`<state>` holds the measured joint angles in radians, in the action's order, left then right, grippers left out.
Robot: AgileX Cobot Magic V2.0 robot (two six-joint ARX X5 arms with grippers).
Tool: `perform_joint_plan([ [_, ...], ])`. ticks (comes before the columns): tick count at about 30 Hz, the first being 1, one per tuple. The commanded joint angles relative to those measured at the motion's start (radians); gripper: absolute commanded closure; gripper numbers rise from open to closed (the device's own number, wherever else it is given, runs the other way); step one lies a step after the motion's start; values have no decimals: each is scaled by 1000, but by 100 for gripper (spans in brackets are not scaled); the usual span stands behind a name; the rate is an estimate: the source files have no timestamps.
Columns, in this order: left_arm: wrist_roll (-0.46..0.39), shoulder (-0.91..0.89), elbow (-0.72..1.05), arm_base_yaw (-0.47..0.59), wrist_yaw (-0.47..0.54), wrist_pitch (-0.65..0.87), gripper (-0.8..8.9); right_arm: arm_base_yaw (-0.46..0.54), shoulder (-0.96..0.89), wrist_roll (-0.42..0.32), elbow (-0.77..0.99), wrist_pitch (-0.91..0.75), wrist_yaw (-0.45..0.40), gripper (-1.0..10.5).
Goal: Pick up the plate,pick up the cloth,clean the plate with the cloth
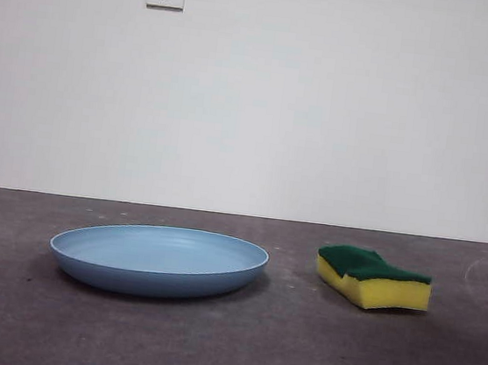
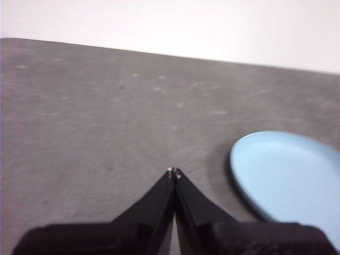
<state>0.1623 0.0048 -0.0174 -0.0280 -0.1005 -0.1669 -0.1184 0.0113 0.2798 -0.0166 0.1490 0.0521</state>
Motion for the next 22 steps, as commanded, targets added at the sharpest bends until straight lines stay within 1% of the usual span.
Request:
perform_joint_plan([
  [1,118,-2,-6,3,-14,-8,819,0,14,122,-19,-2,3,959],
  [2,150,0,-21,3,-14,-26,819,0,27,149,-35,13,3,959],
  [4,180,10,-51,3,-15,-61,819,0,57,176,-71,51,8,959],
  [8,182,70,-129,3,-40,-106,819,0,153,175,-157,106,79,959],
  [13,182,212,-240,3,-96,-127,819,0,304,172,-278,153,142,958],
  [18,161,414,-380,2,-170,-184,819,0,472,113,-394,186,242,958],
  [22,64,576,-500,1,-217,-267,819,-1,601,43,-479,243,284,958],
])
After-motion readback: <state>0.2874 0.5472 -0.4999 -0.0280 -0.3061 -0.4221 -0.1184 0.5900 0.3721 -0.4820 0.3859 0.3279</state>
